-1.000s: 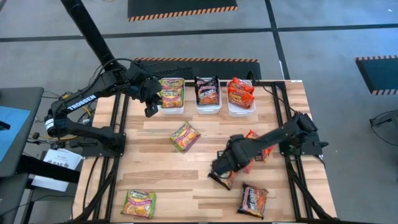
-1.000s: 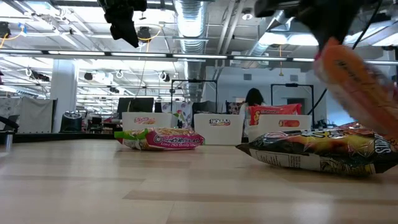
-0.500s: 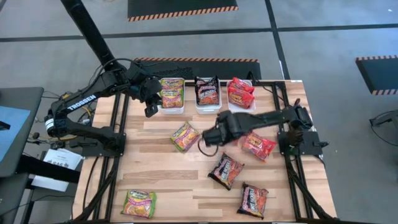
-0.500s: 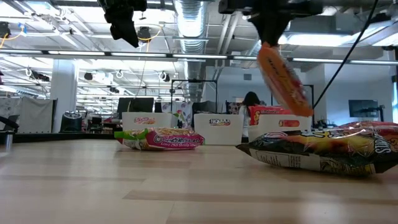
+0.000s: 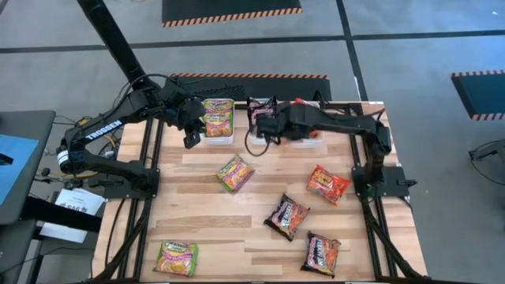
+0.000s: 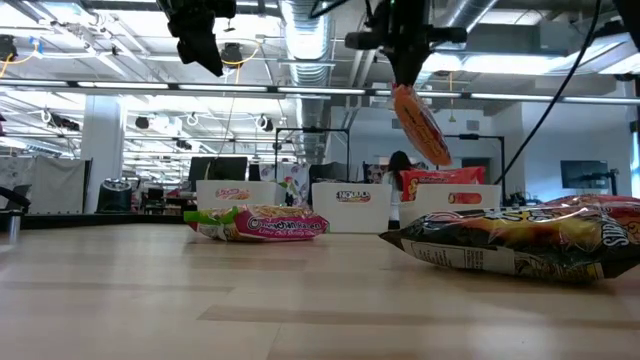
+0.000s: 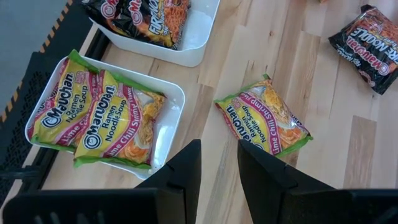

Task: Sort Maruchan noodles
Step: Put the orange noodle pack into the right white bin

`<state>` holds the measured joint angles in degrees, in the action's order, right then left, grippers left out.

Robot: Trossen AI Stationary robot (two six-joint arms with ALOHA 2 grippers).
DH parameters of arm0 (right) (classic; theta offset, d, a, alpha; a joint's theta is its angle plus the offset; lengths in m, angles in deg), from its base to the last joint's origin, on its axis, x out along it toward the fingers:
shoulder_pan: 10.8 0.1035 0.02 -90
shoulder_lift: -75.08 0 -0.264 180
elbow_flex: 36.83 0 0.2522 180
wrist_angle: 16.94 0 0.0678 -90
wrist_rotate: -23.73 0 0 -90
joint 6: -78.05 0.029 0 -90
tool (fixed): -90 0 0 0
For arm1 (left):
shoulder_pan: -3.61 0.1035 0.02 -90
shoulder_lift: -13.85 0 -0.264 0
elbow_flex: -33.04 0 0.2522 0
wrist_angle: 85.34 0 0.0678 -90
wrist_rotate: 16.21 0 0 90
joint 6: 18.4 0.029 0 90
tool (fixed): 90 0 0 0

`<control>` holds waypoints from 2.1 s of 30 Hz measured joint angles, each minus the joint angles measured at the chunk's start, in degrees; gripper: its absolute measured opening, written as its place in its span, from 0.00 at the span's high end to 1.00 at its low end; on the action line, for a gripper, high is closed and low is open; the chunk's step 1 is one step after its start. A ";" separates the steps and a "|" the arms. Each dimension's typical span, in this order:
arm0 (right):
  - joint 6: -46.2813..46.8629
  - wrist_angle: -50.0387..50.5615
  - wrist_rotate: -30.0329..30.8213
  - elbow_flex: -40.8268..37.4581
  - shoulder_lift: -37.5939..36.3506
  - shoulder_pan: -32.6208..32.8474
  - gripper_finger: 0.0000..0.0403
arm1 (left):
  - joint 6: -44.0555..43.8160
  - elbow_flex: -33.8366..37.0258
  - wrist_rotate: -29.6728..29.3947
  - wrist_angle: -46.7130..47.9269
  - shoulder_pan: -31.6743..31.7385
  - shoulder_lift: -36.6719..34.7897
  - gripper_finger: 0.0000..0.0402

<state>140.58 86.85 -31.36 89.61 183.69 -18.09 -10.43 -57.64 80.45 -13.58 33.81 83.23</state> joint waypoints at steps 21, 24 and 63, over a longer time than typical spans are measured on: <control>-5.67 -0.05 -2.00 -0.48 5.97 -8.00 0.98 | 1.42 0.00 -3.65 0.13 0.00 0.00 0.77; -5.73 -0.03 -2.11 -0.46 3.78 -7.27 0.98 | 2.03 0.00 -3.66 0.13 0.00 0.00 0.77; 3.16 -4.03 4.67 -19.80 -5.58 -10.14 0.99 | -0.57 0.00 -4.31 0.01 0.00 0.00 0.77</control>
<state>143.74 82.82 -26.69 69.81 178.11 -28.23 -11.00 -57.64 76.14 -13.57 33.81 83.23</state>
